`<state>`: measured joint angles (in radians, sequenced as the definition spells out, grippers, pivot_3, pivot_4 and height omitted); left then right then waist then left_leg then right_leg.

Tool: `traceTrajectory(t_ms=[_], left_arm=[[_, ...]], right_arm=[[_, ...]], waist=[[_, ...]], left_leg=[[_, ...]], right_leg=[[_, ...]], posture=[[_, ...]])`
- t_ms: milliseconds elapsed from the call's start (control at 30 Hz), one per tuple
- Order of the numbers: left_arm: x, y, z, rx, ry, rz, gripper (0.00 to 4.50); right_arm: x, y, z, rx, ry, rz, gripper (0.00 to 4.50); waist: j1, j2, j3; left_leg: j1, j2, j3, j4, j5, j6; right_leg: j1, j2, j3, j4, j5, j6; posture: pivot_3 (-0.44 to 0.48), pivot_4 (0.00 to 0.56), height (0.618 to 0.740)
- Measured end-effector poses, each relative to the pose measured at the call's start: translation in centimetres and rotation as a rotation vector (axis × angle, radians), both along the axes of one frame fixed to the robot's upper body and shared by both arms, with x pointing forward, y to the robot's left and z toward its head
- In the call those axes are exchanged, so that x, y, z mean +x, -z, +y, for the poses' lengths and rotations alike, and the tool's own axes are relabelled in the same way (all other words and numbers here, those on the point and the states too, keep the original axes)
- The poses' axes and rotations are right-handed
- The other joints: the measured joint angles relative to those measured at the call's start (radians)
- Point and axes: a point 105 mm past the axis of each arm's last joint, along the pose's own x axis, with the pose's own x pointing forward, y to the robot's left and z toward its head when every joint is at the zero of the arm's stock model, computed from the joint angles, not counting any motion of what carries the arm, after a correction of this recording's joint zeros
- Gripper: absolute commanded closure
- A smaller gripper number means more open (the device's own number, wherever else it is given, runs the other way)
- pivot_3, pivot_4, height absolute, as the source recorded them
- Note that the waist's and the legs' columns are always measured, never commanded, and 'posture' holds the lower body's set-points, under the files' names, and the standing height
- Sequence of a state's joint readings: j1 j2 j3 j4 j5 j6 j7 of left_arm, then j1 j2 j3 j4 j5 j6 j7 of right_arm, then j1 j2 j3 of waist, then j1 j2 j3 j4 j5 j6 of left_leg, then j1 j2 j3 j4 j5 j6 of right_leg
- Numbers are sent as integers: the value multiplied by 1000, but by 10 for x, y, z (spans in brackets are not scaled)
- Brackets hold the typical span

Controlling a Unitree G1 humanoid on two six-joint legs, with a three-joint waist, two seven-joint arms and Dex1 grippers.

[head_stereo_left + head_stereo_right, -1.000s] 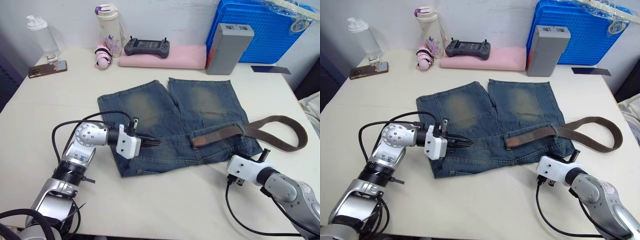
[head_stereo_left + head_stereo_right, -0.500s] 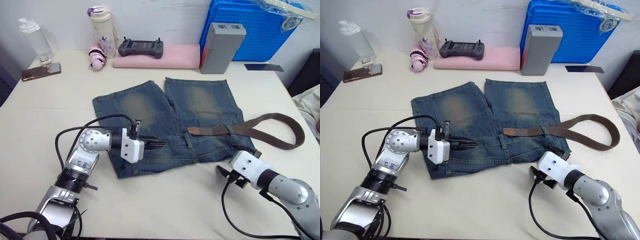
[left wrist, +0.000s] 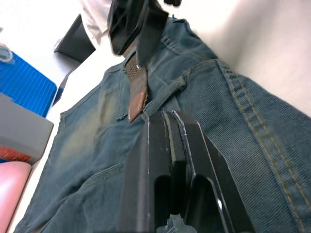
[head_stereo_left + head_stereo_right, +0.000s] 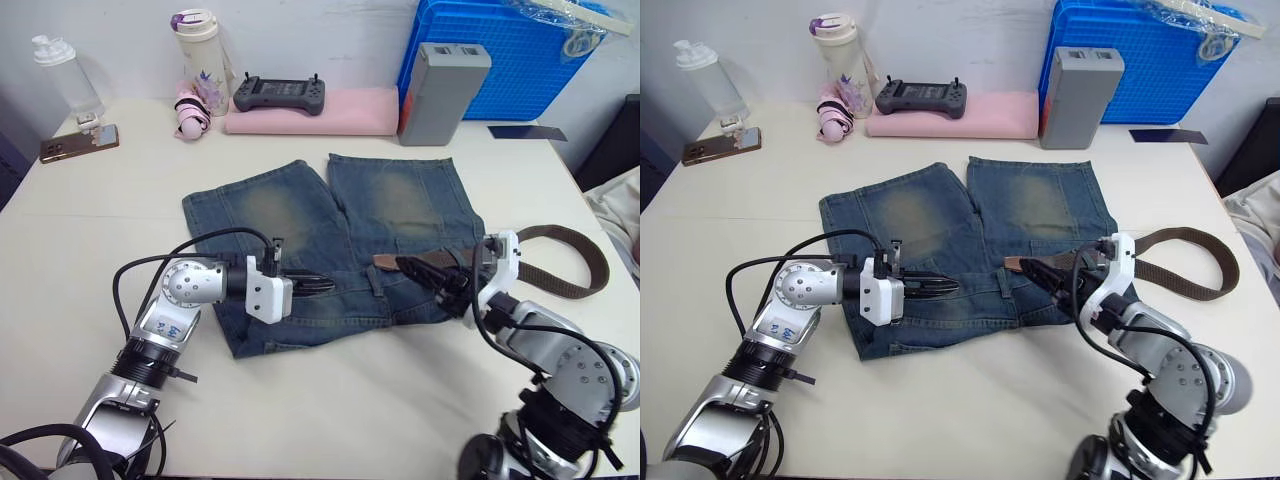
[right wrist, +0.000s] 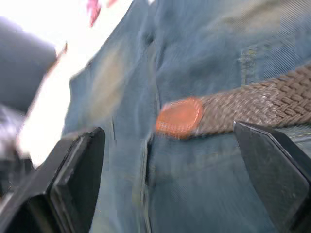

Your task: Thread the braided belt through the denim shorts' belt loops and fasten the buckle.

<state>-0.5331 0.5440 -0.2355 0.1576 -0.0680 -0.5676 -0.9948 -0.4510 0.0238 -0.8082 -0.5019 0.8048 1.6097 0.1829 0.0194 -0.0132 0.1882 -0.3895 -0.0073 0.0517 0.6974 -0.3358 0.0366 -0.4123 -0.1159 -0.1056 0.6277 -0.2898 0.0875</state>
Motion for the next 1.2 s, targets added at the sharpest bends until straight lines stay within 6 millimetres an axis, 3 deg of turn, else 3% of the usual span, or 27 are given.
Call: traceTrajectory(t_ms=[167, 333, 433, 567, 767, 967, 1133, 1167, 1200], left_arm=[[-2, -5, -3, -9, 3, -19, 4500], [-6, -5, -4, -26, -5, -35, 4500], [-5, -15, -8, -133, -44, -10, 4500], [-4, -21, -11, -355, -137, 274, 4500], [-13, -12, 0, -444, -220, 670, 4500], [-26, -22, 11, -476, -220, 880, 4500], [-33, -29, 25, -468, -232, 936, 4500], [-33, -29, 27, -469, -244, 937, 3820], [-33, -29, 29, -465, -254, 938, 3493]], right_arm=[[6, 12, -3, 126, 133, 106, 35], [5, 20, -32, 189, 316, 188, 35], [12, 18, -39, 297, 381, 214, 35], [25, 9, -28, 405, 373, 246, 35], [23, 5, -5, 526, 330, 311, 35], [17, 3, 21, 565, 273, 356, 35], [20, 8, 6, 623, 337, 311, 35], [21, 9, 3, 635, 350, 296, 0], [23, 9, 2, 639, 354, 286, 0]], waist=[[-6, 2, 0], [-9, 5, -2], [-21, 6, -2], [-40, 7, -2], [-50, 9, -1], [-49, 9, -1], [-47, 10, -1], [-46, 10, -1], [-47, 10, -1]], left_leg=[[0, 0, 3, 0, 0, 0], [0, 0, 4, 0, 0, 0], [1, 0, 5, 0, 0, 1], [1, 2, 6, -1, 1, 0], [2, 3, 6, -2, 1, -1], [2, 3, 6, -2, 1, -1], [2, 3, 6, -3, 1, -1], [2, 3, 6, -3, 1, -1], [2, 3, 6, -3, 1, -1]], right_leg=[[-1, 1, 1, 0, 0, 0], [-1, 1, 3, 0, 0, 0], [-1, 1, 4, 0, 0, 0], [-1, 1, 5, 0, 0, 0], [-2, 2, 6, 1, -2, -2], [-2, 2, 6, 1, -2, -2], [-2, 2, 6, 0, -2, -2], [-1, 2, 6, 0, -2, -2], [-2, 1, 6, 0, -2, -2]], posture=[[0, 150, 712], [0, 150, 712], [0, 150, 712], [0, 150, 712], [0, 150, 712], [0, 150, 712], [0, 150, 712], [0, 150, 712], [0, 150, 712]])
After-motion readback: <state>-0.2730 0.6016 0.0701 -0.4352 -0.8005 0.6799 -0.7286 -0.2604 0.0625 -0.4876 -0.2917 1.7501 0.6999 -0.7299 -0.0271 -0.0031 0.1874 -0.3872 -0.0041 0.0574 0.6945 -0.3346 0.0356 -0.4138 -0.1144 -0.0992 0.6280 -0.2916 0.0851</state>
